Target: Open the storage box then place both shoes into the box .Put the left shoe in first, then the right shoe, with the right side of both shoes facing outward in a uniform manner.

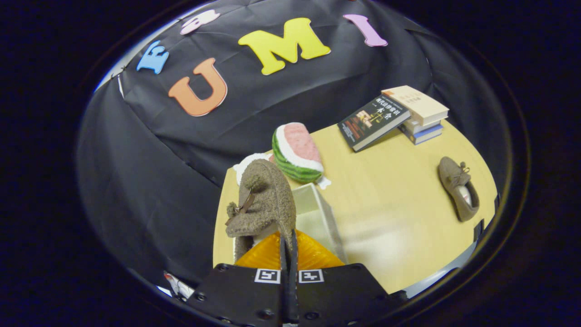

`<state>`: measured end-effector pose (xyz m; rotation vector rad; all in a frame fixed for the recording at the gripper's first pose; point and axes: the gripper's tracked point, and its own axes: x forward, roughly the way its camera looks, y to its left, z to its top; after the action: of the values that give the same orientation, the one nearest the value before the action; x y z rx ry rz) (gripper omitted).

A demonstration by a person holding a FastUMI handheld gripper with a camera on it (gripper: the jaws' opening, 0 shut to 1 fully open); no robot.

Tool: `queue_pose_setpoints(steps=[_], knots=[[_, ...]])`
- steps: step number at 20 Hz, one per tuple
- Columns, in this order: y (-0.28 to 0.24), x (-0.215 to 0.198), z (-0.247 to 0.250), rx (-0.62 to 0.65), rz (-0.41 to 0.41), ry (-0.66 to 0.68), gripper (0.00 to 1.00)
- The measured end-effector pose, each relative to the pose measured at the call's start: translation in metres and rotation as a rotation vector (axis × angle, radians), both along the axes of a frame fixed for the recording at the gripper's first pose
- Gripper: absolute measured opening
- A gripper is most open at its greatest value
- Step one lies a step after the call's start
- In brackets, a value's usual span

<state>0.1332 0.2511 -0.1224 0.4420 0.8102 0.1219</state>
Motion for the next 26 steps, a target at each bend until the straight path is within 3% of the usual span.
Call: queue_pose_setpoints(steps=[5, 19, 20, 22, 25, 26], knots=[[0.038, -0.004, -0.043, 0.004, -0.022, 0.072, 0.00], [0.066, 0.009, -0.112, 0.045, -0.020, 0.196, 0.00], [0.071, 0.006, -0.121, 0.058, -0.002, 0.206, 0.04], [0.075, 0.005, -0.120, 0.055, 0.008, 0.223, 0.40], [0.068, 0.011, -0.111, 0.002, 0.029, 0.164, 0.79], [0.068, 0.011, -0.107, -0.011, 0.037, 0.149, 0.83]])
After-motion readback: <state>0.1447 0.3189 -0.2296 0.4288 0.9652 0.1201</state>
